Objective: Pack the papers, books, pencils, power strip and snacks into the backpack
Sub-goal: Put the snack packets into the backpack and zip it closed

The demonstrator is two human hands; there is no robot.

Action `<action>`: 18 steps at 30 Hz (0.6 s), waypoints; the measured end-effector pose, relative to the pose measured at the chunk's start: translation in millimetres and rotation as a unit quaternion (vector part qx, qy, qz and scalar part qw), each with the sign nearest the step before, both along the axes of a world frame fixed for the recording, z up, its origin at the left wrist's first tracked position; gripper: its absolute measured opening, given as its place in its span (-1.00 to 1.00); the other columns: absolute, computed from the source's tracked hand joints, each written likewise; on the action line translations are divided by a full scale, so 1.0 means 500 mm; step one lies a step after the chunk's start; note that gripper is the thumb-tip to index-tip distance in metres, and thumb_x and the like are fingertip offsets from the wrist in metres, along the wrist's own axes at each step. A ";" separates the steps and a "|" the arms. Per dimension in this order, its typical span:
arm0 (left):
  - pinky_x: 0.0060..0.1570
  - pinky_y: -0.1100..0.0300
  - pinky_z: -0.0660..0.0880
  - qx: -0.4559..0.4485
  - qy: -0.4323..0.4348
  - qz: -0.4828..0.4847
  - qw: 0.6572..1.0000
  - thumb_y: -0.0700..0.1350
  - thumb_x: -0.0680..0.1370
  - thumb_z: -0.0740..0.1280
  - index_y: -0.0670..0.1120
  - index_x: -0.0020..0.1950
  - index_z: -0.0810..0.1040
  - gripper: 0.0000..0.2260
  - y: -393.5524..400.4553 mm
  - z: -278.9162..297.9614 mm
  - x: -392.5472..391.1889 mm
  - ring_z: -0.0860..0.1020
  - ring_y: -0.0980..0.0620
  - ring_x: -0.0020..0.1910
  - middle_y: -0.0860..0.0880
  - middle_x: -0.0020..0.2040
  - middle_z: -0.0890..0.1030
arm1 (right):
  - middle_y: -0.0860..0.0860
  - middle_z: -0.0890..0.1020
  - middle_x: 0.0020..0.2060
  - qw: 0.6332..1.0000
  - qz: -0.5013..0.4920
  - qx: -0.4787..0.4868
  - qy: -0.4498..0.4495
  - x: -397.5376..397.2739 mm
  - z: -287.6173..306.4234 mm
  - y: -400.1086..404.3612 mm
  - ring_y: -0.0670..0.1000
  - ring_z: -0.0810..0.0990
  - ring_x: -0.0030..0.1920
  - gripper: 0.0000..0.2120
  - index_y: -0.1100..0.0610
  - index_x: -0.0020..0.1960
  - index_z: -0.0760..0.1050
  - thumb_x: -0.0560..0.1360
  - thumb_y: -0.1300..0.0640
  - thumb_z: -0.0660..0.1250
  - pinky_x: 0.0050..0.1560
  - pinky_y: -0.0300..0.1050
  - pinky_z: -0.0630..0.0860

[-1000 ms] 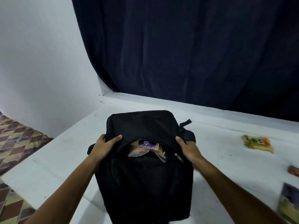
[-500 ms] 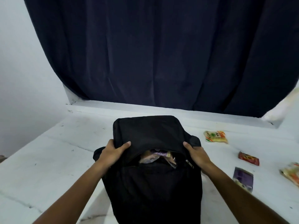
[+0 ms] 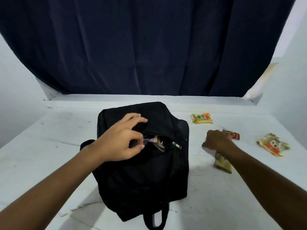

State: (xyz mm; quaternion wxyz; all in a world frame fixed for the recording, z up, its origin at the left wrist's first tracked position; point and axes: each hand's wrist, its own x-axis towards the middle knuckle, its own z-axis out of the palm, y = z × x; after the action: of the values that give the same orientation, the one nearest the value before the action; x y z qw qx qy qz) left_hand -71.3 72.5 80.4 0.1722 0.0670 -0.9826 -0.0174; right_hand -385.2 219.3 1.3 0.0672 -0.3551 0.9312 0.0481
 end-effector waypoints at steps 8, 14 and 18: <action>-0.18 -0.03 0.61 -0.131 -0.052 0.089 0.986 -0.09 0.33 0.46 0.03 0.11 0.66 -0.66 -0.003 -0.004 -0.006 0.51 -0.16 0.15 -0.12 0.22 0.54 | -0.04 0.59 -0.17 0.995 -0.001 0.098 -0.006 0.021 -0.020 0.048 0.02 0.60 -0.08 -0.87 0.07 -0.08 0.54 0.41 0.15 0.24 0.00 -0.09 0.58; -0.36 0.09 0.57 -0.101 -0.011 0.086 0.991 -0.27 0.31 0.48 0.01 0.19 0.62 -0.53 -0.006 0.011 -0.003 0.57 -0.09 -0.02 -0.04 0.06 0.57 | 0.04 0.62 -0.05 0.997 0.018 0.080 0.011 0.035 -0.037 0.040 0.05 0.61 -0.03 -0.76 0.17 0.11 0.55 0.45 0.24 0.29 -0.23 -0.14 0.45; -0.23 0.09 0.54 -0.063 -0.009 0.093 0.994 -0.28 0.42 0.35 0.07 0.29 0.55 -0.52 -0.015 0.017 -0.002 0.59 -0.06 0.00 0.02 0.11 0.55 | 0.08 0.63 0.00 0.997 0.027 0.061 0.028 0.038 -0.046 0.035 0.04 0.60 -0.10 -0.78 0.19 0.11 0.54 0.48 0.28 0.27 -0.27 -0.13 0.42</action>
State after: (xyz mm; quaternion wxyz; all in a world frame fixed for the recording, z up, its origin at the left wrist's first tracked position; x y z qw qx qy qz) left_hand -72.2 65.1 89.1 0.1677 0.1473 -0.9728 0.0618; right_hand -366.3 236.7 -21.6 0.0611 -0.3736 0.9182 0.1168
